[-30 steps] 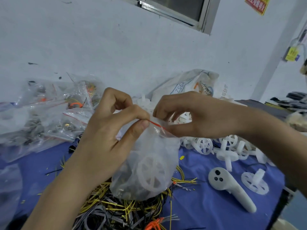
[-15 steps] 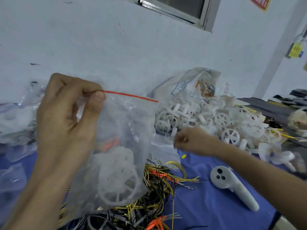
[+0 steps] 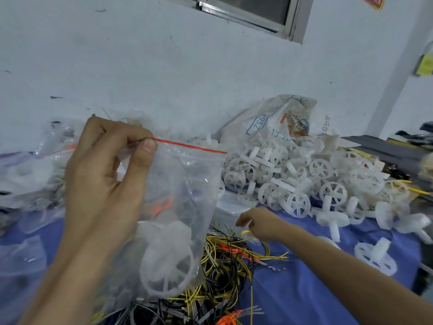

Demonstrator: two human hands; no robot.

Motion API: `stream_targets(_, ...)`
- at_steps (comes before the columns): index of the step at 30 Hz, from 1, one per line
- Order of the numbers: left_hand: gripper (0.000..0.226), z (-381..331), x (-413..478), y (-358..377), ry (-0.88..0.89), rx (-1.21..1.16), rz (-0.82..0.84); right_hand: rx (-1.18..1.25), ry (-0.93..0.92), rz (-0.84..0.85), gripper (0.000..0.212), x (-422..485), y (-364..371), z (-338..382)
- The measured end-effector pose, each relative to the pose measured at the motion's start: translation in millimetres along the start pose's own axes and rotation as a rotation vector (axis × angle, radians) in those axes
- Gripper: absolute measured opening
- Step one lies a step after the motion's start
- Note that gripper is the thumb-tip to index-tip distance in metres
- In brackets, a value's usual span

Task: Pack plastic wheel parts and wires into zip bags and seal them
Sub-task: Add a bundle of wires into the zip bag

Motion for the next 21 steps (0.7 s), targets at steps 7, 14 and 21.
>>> stream_targets(7, 0.01, 4, 2, -9, 0.017, 0.054, -0.028, 0.242, -0.235, -0.107, 0.022, 5, 1, 45)
stream_targets(14, 0.01, 3, 2, -10, 0.003, 0.063, -0.027, 0.003, -0.113, 0.084, 0.029, 22, 6, 66)
stream_targets(21, 0.009, 5, 2, -11, 0.003, 0.031, -0.032, 0.393, -0.209, -0.023, 0.017, -1, -26, 56)
Point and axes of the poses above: each hand's wrist, its own x-axis towards the middle knuckle, its own y-axis out of the palm, z = x × y, the point moved 3 cm from there along x, towards the middle knuckle, and after that the axes turned 12 degrees about z, right-handed, at the moved point
